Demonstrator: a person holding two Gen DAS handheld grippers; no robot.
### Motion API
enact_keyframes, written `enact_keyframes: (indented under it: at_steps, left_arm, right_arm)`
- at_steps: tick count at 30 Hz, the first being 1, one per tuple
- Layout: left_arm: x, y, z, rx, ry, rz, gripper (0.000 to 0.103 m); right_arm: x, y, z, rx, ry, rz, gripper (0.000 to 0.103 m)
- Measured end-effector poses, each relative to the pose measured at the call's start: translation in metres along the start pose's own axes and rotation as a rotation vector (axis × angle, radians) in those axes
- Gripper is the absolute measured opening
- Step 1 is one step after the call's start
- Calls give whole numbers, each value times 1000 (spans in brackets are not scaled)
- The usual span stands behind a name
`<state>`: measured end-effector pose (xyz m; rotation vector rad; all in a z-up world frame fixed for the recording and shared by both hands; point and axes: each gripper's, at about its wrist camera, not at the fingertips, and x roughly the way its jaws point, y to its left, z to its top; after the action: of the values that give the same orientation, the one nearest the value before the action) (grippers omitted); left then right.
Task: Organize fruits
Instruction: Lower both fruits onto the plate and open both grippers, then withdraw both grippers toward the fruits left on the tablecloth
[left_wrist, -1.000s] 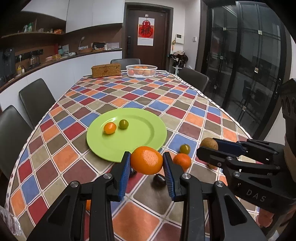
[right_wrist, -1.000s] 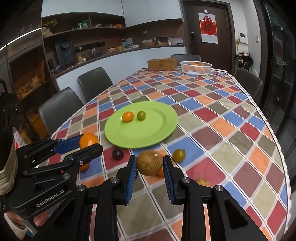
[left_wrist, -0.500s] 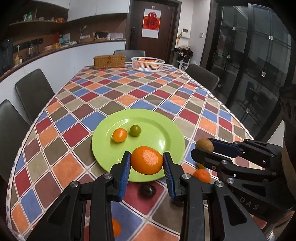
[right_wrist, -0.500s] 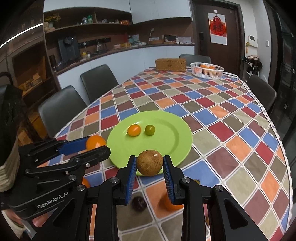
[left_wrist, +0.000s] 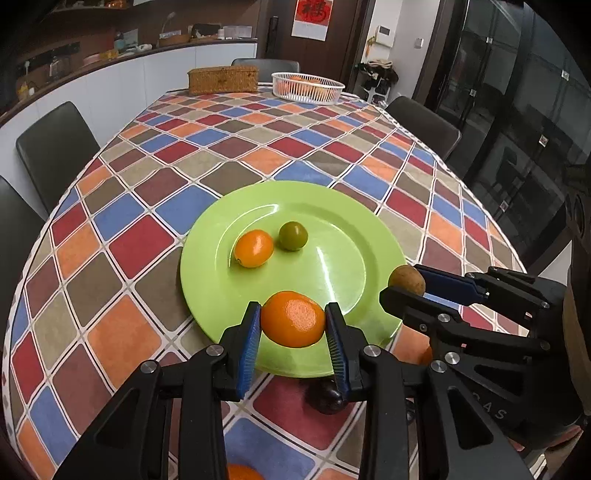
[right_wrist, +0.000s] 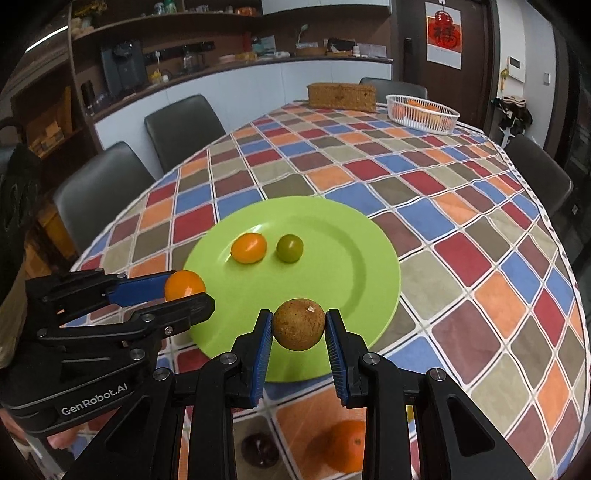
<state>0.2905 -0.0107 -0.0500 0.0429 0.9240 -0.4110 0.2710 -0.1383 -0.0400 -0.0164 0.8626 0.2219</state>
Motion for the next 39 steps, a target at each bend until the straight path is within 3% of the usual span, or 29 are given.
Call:
enact_keyframes:
  at_steps: [9, 25, 32, 35, 39]
  left_arm:
    - [-19, 3, -5, -2, -43, 55, 40]
    - [-100, -16, -35, -16, -173, 153, 47]
    - [-130, -21, -52, -36, -214, 182, 58]
    - [-138, -20, -63, -56, -217, 181, 63]
    - [-146, -19, -77, -70, -219, 197, 67]
  right_arm:
    - [-1, -2, -2, 8, -6, -4, 33]
    - [-72, 16, -23, 1, -114, 8, 33]
    - [-96, 27, -36, -13, -142, 8, 33]
    - [-104, 30, -43, -8, -156, 10, 42]
    - [-111, 32, -52, 9, -162, 24, 42]
